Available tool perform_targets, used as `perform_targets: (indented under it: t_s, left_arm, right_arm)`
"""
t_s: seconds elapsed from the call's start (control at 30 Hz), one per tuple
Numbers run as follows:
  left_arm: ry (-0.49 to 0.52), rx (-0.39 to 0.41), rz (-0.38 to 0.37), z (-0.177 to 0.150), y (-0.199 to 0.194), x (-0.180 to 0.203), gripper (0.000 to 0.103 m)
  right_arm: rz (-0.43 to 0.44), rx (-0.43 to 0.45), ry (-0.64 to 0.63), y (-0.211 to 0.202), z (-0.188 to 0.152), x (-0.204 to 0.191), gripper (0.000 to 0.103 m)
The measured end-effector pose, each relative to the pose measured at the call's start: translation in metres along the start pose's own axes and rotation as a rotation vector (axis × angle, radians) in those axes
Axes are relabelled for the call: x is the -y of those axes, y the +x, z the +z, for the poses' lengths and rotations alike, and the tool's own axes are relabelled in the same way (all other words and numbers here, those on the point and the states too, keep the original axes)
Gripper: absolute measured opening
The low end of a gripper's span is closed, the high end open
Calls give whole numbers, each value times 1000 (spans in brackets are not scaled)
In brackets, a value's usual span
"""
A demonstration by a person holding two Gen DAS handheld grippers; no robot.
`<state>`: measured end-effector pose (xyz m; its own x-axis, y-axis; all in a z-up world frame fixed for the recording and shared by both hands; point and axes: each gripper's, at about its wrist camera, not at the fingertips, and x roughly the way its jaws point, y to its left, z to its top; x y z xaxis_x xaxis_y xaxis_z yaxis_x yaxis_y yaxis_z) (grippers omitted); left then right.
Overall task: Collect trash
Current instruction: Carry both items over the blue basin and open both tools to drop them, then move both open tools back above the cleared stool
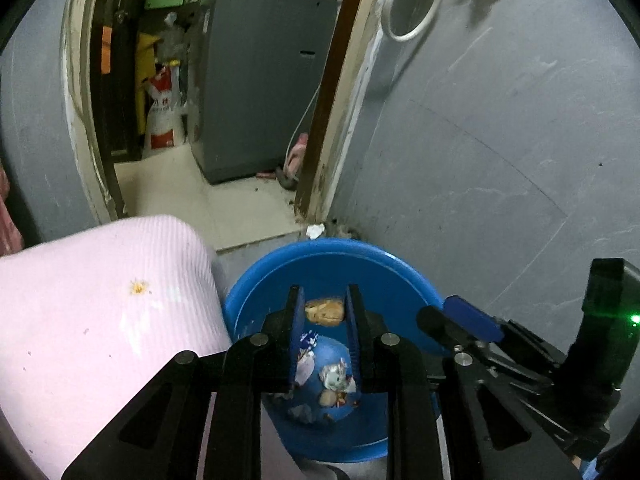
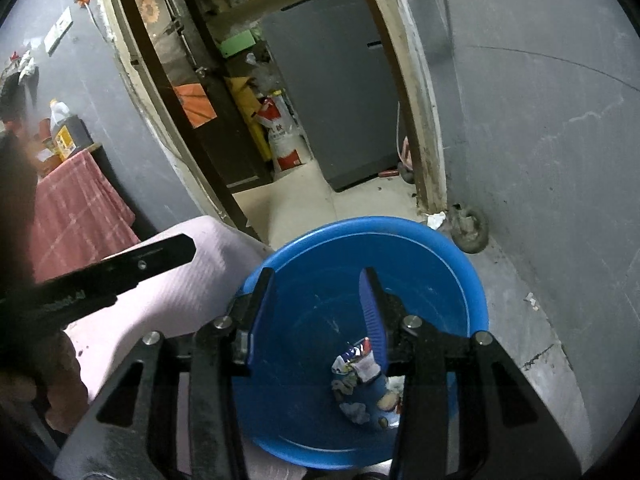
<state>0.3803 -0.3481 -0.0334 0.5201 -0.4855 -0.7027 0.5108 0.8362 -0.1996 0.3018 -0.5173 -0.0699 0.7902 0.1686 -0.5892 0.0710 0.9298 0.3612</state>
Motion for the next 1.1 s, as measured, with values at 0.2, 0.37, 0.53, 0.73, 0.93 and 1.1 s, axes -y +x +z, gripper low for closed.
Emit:
perform_targets:
  t_s: [0.2, 0.37, 0.53, 0.73, 0.93, 1.1]
  left_arm:
    - [-12, -1, 7, -3, -1, -4, 35]
    - [-34, 31, 34, -5, -14, -8, 51]
    - [-56, 65, 56, -7, -33, -17, 58]
    - [-70, 145, 80, -9, -67, -28, 77]
    - [-83, 196, 110, -16, -101, -42, 87]
    - [-102, 222, 141, -22, -124, -50, 95]
  right_arm:
    - [-23, 18, 12, -9, 1, 1, 55]
    - [-41, 53, 11, -25, 5, 0, 67]
    - [-44, 85, 4, -40, 10, -5, 78]
    - [-32, 106, -27, -58, 14, -22, 95]
    - [-14, 122, -42, -74, 16, -38, 103]
    - [-2, 134, -58, -88, 16, -52, 103]
